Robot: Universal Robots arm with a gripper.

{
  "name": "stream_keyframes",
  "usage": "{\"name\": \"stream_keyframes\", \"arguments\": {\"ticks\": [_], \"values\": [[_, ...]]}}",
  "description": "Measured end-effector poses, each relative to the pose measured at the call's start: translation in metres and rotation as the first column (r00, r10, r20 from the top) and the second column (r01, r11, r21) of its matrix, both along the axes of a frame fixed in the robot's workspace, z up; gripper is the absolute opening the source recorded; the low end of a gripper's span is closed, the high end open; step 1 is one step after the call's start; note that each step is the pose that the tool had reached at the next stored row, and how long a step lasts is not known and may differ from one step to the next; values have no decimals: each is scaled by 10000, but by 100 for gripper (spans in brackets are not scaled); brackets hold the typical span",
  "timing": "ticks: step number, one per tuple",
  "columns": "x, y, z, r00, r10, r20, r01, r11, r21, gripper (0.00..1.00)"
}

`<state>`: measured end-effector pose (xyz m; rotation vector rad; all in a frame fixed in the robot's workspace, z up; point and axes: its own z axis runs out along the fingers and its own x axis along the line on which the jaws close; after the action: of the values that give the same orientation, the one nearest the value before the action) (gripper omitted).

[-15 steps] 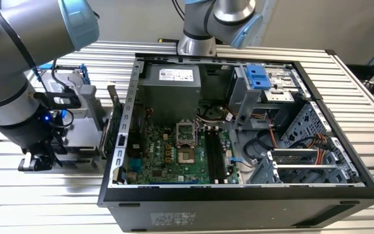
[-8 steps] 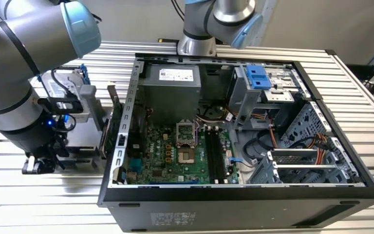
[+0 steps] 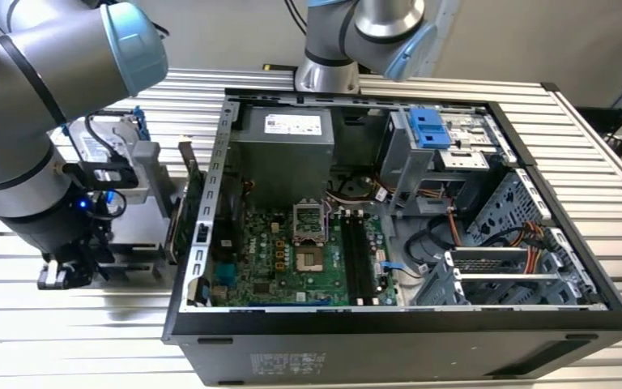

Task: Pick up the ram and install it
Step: 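Pick up the ram and move it above insertion slot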

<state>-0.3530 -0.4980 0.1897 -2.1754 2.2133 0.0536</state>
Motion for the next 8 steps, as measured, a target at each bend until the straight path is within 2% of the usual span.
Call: {"name": "stream_keyframes", "arguments": {"ticks": [8], "values": [[0, 0, 0, 10000, 0, 0, 0, 10000, 0, 0]]}}
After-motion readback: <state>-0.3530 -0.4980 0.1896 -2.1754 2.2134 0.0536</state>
